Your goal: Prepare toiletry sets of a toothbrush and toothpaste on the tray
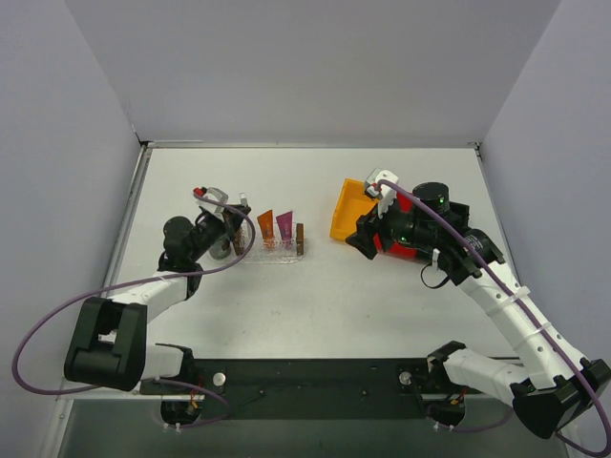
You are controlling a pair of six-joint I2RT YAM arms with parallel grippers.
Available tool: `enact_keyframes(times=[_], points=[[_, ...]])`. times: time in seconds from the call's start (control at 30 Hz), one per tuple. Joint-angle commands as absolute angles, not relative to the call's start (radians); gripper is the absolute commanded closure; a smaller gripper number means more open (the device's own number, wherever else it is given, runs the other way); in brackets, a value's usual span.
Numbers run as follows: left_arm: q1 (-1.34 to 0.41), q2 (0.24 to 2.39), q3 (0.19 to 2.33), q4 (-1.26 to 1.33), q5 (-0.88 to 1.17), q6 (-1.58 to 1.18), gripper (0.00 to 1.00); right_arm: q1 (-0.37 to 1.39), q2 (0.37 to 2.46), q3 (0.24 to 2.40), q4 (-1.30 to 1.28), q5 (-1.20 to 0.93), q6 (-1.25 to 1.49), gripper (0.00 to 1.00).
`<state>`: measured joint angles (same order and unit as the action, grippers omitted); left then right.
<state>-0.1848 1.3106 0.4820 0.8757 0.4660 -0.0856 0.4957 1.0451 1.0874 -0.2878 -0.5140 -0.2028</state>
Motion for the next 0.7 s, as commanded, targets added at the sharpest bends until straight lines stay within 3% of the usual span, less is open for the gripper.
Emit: enact_keyframes(times=[0.0,0.67], points=[[-0.176,1.325,0.474,0.977,0.491,-0.072,1.00,0.485,1.043,1.092,-0.241,-0.549,-0.192,0.39],[-0.173,1.387,0.456,1.045,0.506,-0.061,1.00,0.476,1.043,1.080,-0.236,-0.555,-0.190,0.39]])
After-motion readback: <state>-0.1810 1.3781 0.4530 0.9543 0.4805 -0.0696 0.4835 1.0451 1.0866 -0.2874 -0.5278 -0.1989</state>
